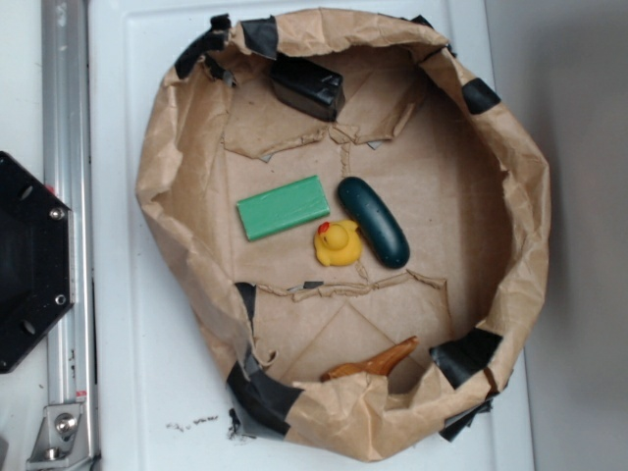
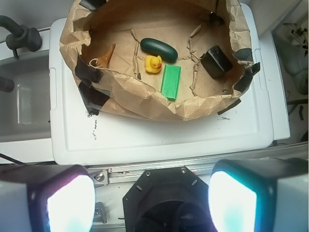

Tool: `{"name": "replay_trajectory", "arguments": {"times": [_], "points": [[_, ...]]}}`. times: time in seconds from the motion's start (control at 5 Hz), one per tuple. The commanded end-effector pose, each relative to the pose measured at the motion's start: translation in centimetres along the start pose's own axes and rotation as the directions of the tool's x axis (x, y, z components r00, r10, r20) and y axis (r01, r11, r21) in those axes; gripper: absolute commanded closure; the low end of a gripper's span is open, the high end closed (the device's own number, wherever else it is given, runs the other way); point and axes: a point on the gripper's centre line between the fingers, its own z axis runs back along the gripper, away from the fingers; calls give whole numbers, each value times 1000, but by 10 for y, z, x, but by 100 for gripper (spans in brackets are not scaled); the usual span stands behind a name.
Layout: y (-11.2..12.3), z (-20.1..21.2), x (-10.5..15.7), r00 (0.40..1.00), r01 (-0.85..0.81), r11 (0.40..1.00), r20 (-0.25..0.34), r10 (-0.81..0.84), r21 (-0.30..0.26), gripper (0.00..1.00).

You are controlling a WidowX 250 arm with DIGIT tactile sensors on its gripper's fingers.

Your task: Grab the yellow duck.

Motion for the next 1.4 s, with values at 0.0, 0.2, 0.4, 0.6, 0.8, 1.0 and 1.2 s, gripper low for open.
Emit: {"name": "replay_trajectory", "arguments": {"times": [0.0,0.2,0.4,0.6,0.8,1.0,1.2], "points": [[0,0,0,1000,0,1000,0,0,0,0],[13,-19,42,1000,2,1000,22,-1,-6,0],[15,-33,65,1000,5,1000,7,-5,-8,0],[9,-68,91,1000,17,1000,-7,-17,7,0],[9,-103,104,1000,10,999,4,-10,43,0],[8,-133,114,998,56,998,33,-57,26,0],[19,-155,117,998,65,998,25,-65,11,0]]}}
